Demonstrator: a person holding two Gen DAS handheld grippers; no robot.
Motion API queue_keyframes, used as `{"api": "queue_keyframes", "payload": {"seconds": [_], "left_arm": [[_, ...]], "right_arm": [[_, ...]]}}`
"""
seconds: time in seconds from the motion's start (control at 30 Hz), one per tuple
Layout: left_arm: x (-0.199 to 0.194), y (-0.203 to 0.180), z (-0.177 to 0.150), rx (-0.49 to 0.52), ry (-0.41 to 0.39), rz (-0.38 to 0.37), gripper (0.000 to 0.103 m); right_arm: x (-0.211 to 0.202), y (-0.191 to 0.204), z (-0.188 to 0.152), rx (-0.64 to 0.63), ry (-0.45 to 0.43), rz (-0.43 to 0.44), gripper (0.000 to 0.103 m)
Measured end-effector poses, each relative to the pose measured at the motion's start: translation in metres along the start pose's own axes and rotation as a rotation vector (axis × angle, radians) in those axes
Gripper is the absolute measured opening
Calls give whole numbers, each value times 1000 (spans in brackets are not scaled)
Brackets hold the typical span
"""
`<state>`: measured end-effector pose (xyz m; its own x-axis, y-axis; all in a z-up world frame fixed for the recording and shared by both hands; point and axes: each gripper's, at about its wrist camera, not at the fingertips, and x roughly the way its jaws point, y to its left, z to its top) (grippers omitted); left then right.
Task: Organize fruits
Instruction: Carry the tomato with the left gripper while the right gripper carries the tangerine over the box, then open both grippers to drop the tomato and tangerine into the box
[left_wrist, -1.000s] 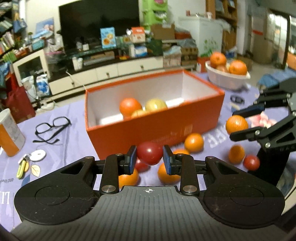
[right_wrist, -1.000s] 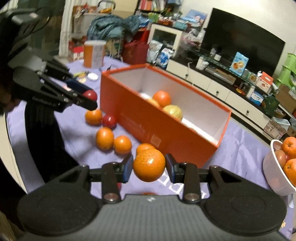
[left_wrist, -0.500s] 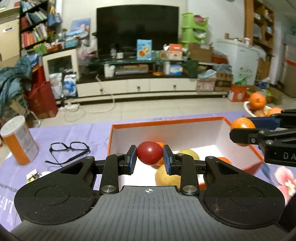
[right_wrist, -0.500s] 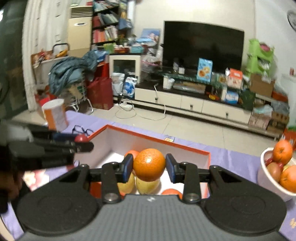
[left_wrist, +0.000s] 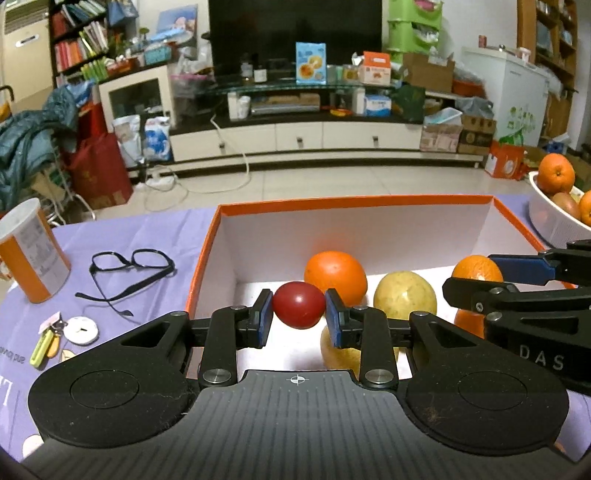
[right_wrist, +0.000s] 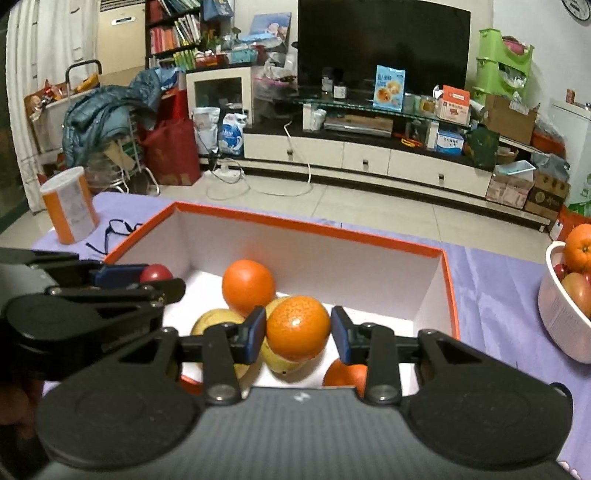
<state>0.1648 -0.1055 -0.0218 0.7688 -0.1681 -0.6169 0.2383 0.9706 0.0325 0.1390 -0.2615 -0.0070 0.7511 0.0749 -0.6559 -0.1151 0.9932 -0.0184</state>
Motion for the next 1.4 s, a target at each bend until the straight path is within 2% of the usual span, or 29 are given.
{"api": "queue_keyframes", "payload": {"seconds": [0.37, 1.4], "left_arm": [[5, -1, -1, 12, 10, 42, 0], [13, 1, -6, 15, 40, 46, 0]], "right_arm": [[6, 2, -2, 8, 20, -13, 36], [17, 9, -5, -7, 51, -21, 36]]}}
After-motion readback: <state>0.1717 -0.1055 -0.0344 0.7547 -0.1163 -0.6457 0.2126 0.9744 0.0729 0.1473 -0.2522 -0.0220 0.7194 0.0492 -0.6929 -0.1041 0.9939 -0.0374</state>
